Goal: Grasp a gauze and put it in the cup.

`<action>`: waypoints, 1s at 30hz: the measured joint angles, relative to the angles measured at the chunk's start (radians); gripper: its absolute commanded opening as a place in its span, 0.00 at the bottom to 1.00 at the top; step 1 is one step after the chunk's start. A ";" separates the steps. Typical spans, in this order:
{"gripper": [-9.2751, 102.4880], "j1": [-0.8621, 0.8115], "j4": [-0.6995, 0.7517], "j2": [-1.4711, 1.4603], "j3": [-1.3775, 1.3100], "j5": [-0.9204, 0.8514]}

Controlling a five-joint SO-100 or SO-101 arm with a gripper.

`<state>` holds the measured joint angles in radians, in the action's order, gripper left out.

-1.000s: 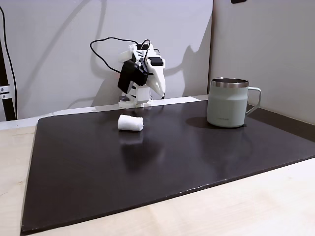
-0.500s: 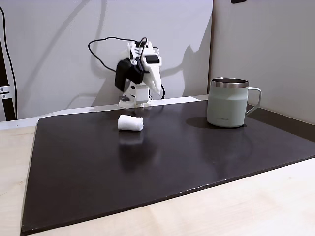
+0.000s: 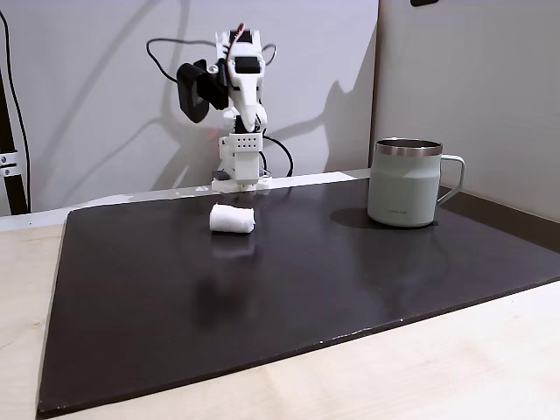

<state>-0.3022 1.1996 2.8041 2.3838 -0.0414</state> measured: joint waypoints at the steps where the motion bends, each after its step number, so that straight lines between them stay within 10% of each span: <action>1: 0.09 -0.011 0.025 -0.060 -0.044 0.011; 30: 0.20 -0.029 0.393 -0.811 -0.646 0.000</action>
<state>-0.3313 1.5923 1.9926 1.7380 -0.0414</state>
